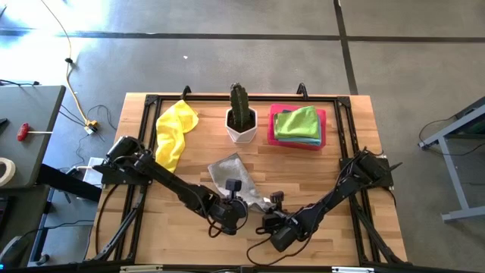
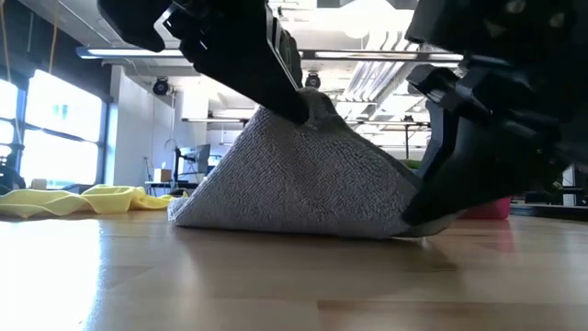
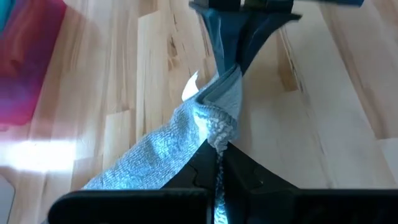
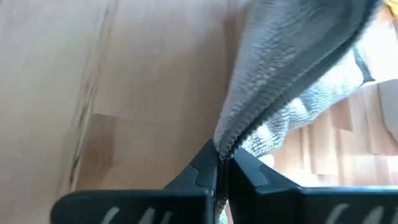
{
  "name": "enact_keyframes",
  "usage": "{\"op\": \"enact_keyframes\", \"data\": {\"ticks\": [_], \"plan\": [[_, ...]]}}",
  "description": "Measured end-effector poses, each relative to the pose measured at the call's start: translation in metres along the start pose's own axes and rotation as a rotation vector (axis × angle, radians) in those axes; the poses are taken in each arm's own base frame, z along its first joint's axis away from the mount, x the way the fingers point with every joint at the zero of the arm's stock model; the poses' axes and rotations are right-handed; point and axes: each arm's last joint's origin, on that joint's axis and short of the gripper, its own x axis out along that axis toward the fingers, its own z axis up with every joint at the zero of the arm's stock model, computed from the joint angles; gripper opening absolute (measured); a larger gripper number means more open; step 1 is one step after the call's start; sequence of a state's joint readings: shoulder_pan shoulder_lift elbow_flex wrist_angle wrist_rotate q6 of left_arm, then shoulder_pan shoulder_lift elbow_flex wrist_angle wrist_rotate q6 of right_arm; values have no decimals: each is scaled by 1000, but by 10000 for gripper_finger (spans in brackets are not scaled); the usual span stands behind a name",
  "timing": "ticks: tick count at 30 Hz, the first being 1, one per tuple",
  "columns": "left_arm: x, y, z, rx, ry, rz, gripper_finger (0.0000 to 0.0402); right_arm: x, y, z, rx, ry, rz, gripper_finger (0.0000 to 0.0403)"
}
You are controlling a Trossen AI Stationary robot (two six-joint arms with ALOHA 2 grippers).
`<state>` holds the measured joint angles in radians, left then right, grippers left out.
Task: Fold microfiber towels
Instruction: Fold the gray towel
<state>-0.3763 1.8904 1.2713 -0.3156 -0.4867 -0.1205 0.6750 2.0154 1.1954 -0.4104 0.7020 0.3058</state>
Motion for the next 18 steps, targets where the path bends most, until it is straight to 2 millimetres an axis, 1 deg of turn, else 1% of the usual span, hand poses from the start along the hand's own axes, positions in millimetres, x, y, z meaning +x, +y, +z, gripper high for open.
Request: {"op": "enact_keyframes", "data": {"ticks": [3, 6, 10, 13, 15, 17, 18], "plan": [[-2, 1, 2, 5, 11, 1, 0, -13, -11, 2, -8, 11, -1, 3], [-16, 7, 16, 7, 6, 2, 0, -34, -29, 7, 6, 5, -3, 2], [-45, 22, 38, 44, -34, 50, 0, -67, -63, 17, 68, -43, 11, 1], [-74, 40, 55, 52, -92, 78, 0, -91, -92, 22, 115, -96, 17, 1], [-92, 53, 67, 26, -149, 91, 0, -108, -112, 24, 134, -135, 25, 1], [-106, 64, 69, 14, -166, 98, 0, -122, -129, 27, 145, -180, 55, 1], [-110, 69, 71, 1, -178, 102, 0, -129, -138, 28, 148, -198, 74, 1]]}}
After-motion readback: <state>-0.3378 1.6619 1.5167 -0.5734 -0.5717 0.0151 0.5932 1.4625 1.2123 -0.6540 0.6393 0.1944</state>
